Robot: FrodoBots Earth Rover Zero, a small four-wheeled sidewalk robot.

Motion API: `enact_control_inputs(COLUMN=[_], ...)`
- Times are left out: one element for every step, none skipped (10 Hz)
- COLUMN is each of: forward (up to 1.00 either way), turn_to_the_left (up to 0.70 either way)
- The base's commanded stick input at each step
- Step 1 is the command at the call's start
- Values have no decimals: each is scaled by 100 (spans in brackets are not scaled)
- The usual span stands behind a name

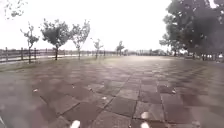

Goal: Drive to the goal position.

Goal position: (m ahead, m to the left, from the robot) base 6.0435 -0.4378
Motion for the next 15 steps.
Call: enact_control_inputs(forward=[70,70,70,70,70,70,70,70,70,70,70,70,70,70,70], turn_to_the_left=[0,0,0,0,0,0,0,0,0,0,0,0,0,0,0])
